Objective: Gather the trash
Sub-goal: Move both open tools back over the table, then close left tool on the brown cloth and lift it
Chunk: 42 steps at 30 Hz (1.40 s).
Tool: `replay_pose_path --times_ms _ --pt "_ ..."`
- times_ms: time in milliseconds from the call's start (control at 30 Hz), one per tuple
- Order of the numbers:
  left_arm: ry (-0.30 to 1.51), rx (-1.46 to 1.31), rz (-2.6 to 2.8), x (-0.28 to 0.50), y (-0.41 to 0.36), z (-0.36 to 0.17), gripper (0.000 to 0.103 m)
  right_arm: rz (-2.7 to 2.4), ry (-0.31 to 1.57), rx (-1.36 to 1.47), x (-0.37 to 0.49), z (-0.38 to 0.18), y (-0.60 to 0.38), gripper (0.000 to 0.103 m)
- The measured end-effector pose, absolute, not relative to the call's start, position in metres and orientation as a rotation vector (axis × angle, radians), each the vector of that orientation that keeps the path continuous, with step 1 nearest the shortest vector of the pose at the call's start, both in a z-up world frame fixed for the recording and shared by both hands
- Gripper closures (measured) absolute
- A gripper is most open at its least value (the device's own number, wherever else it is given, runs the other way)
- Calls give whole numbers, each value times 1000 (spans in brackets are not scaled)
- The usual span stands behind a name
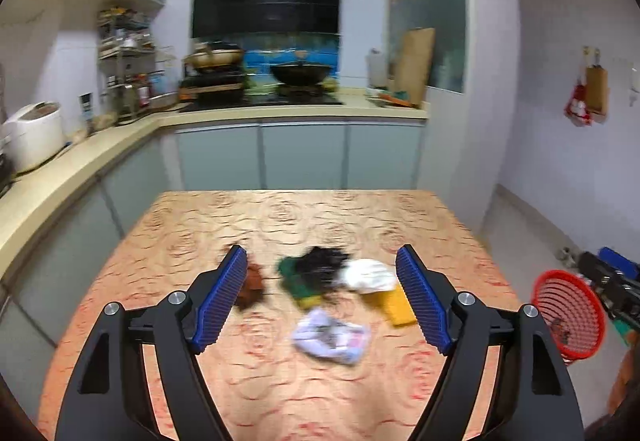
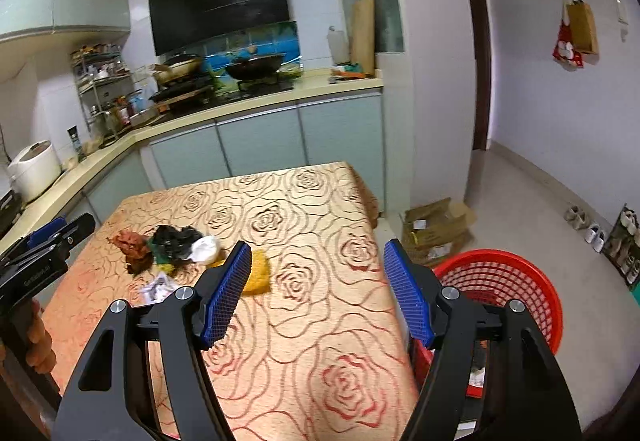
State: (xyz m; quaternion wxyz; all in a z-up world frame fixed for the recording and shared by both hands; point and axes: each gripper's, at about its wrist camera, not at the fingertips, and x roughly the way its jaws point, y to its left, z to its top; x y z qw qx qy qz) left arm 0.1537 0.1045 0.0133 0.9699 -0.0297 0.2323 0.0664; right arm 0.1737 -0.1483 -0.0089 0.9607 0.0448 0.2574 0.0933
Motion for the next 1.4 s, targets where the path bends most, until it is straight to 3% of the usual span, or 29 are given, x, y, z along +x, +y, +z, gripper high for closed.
replay_pose_path --times_ms 500,1400 --pt "486 -131 318 141 195 2 29 208 537 71 180 -12 -126 36" --pt "700 -70 257 262 200 -69 29 213 600 48 214 -33 -106 36"
